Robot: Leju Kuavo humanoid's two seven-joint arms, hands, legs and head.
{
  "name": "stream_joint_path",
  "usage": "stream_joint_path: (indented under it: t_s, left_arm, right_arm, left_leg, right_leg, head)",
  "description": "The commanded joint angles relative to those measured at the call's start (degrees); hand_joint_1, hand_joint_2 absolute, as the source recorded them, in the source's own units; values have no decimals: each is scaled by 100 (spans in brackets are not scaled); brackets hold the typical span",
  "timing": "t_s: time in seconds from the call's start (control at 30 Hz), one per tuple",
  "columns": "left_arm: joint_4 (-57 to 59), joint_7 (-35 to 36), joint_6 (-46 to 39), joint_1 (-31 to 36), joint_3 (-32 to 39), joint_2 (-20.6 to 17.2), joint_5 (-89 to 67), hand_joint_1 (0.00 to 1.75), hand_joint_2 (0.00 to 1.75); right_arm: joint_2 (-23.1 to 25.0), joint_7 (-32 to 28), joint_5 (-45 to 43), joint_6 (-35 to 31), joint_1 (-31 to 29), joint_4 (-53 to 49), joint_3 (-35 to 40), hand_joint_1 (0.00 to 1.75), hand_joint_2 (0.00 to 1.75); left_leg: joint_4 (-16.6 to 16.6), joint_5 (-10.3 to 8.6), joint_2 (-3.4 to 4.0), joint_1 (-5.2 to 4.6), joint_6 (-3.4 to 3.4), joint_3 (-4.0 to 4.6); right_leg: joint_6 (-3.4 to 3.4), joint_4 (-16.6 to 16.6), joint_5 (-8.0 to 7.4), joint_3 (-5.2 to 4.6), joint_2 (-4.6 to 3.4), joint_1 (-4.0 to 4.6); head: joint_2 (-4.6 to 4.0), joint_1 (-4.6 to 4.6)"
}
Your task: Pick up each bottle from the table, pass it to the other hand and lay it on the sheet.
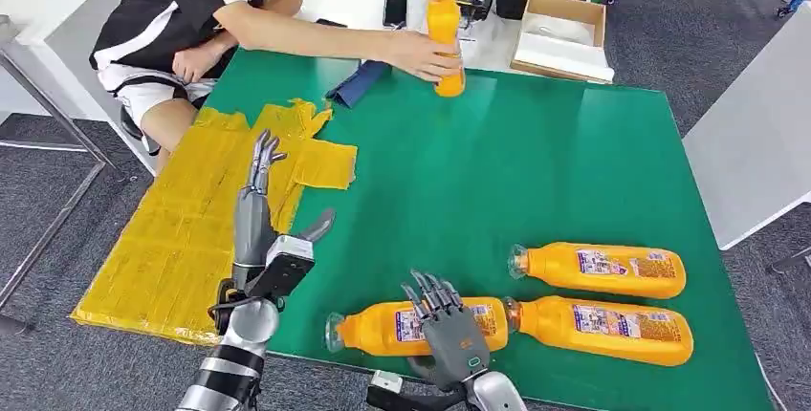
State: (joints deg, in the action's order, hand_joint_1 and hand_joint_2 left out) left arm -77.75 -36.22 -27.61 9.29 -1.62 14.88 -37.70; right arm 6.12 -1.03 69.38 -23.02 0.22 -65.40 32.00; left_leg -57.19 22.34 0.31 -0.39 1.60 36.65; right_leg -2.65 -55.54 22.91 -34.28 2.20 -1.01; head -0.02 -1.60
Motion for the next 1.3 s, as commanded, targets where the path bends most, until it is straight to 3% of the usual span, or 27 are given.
stream_joint_path:
  t_s: [0.03, 0.43, 0.47, 0.5, 0.53, 0.63, 0.83, 1.07, 1.23, 1.3]
  left_arm:
    - [104, -13, -4, -32, 174, 77, 35, 0, 175]
    - [-366, 57, 164, -225, 131, 183, 154, 0, 175]
    - [-372, 66, 179, -219, 109, 192, 156, 0, 175]
    - [-367, 73, 195, -221, 94, 204, 165, 0, 175]
    - [-386, 85, 226, -224, 74, 208, 185, 0, 175]
    - [-441, 91, 248, -240, 42, 213, 217, 0, 175]
    - [-441, 91, 248, -240, 42, 213, 217, 0, 175]
    - [-441, 91, 248, -240, 42, 213, 217, 0, 175]
    - [-519, 63, 310, -261, -18, 221, 293, 0, 175]
    - [-558, 62, 307, -288, -48, 222, 294, 0, 175]
  right_arm:
    - [170, 131, 249, -97, -90, 442, -822, 0, 175]
    - [336, 840, 1071, 129, -366, 1090, -1453, 0, 175]
    - [352, 858, 1104, 148, -406, 1197, -1485, 49, 175]
    - [359, 859, 1107, 151, -415, 1219, -1495, 148, 175]
    - [376, 857, 1118, 143, -428, 1279, -1524, 161, 175]
    - [424, 805, 1112, 154, -450, 1333, -1593, 168, 175]
    - [424, 805, 1112, 154, -450, 1333, -1593, 168, 175]
    - [424, 805, 1112, 154, -450, 1333, -1593, 166, 175]
    - [482, 530, 828, 218, -474, 1404, -1726, 164, 175]
    - [499, 414, 693, 169, -463, 1387, -1784, 171, 175]
  left_leg:
    - [3, 10, -6, 4, -13, -25]
    - [3, 10, -3, 5, -12, -23]
    - [3, 7, -3, 5, -10, -18]
    - [3, 11, -5, 6, -14, -27]
    - [3, 6, -5, 6, -10, -20]
    - [3, 8, -9, 7, -13, -30]
    - [6, 9, -12, 4, -14, -40]
    - [7, 11, -13, 7, -16, -49]
    - [7, 15, -18, 9, -20, -57]
    - [7, 14, -17, 8, -19, -56]
  right_leg:
    - [13, 7, 11, 29, -13, 2]
    - [12, 7, 9, 27, -15, 2]
    - [10, 8, 6, 22, -12, 3]
    - [14, 8, 11, 31, -15, 3]
    - [10, 8, 6, 23, -10, 4]
    - [15, 8, 11, 32, -9, 5]
    - [19, 8, 21, -15, 0, 1]
    - [23, 11, 22, -5, -2, 3]
    - [27, 11, 27, 5, -3, 5]
    - [25, 11, 26, 4, -3, 4]
  head:
    - [0, 0]
    - [0, 0]
    - [0, 0]
    - [0, 0]
    - [0, 0]
    - [0, 0]
    - [0, 0]
    - [0, 0]
    - [0, 0]
    - [0, 0]
